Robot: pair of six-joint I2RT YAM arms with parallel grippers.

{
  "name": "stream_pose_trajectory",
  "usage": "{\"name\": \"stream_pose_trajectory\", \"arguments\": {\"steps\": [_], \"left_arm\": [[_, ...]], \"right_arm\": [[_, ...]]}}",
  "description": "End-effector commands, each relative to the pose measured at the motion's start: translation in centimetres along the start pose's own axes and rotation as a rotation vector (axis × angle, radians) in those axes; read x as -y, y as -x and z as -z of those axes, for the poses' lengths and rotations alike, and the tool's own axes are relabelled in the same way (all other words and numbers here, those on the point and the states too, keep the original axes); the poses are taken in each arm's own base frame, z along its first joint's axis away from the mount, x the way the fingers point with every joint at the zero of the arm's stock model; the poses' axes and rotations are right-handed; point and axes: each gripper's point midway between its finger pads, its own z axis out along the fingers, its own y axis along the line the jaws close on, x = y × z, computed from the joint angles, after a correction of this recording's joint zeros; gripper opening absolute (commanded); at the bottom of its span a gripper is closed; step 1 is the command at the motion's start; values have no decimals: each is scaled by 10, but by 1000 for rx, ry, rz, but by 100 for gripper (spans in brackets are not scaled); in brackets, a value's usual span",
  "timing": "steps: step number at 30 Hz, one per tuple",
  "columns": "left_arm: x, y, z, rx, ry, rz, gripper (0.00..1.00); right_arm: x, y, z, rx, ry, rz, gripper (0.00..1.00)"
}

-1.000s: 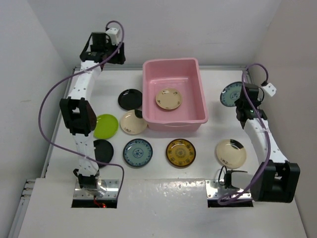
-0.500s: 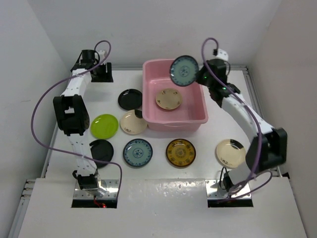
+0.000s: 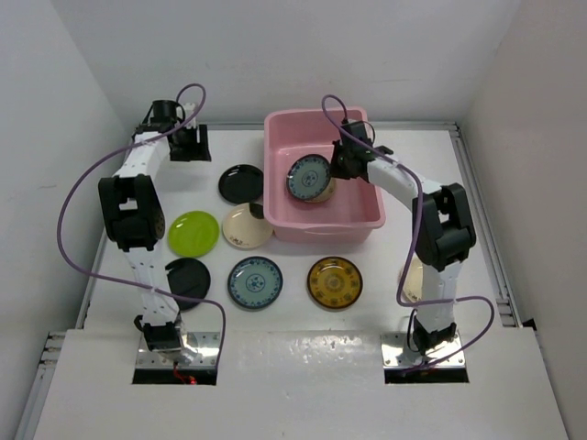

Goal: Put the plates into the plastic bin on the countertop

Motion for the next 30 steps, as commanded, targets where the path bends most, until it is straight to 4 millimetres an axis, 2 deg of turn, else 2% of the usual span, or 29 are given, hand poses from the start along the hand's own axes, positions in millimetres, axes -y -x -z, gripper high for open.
{"name": "stream_pose_trajectory", "arguments": {"steps": [1,2,6,7,9,10,12,15,17,18,22,25,26,29,30], "left_arm": [[3,14,24,54,-8,-5,70],[7,6,21,36,-34,0,72],[15,-22,6,-33,-94,29,73],[14,-25,2,-43,-94,32,73],[27,-38,-5,-79,-120,12,73],[27,-38,-5,-80,-121,12,73],[32,-52,-20,-121,-120,6,73],[23,-60,-35,-154,-88,12,71],[24,-68,-41,-181,-99,21,69],[36,-71,-42,-194,-147,21,66],[54,-93,-51,-262,-224,35,60],[60,-108,-62,-302,-270,66,55],[62,-112,-64,-310,-284,71,54],[63,-114,-71,-325,-291,99,37],[61,-109,-73,-319,-276,94,19]], "right_arm": [[-18,40,8,95,52,-33,0],[-12,39,4,91,37,-48,0],[-1,31,-4,66,15,-51,14],[-4,33,-4,66,20,-42,24],[-1,32,-5,56,17,-28,34],[-3,38,-2,70,25,-1,49],[-6,39,-1,65,43,35,56],[-19,56,13,98,77,97,61],[-24,59,20,103,85,130,61],[-28,66,29,129,95,128,61],[-30,77,51,184,116,93,61],[-36,85,75,228,167,63,61],[-36,82,76,224,172,59,61],[-35,90,90,249,174,51,61],[-37,96,102,271,185,48,61]]}}
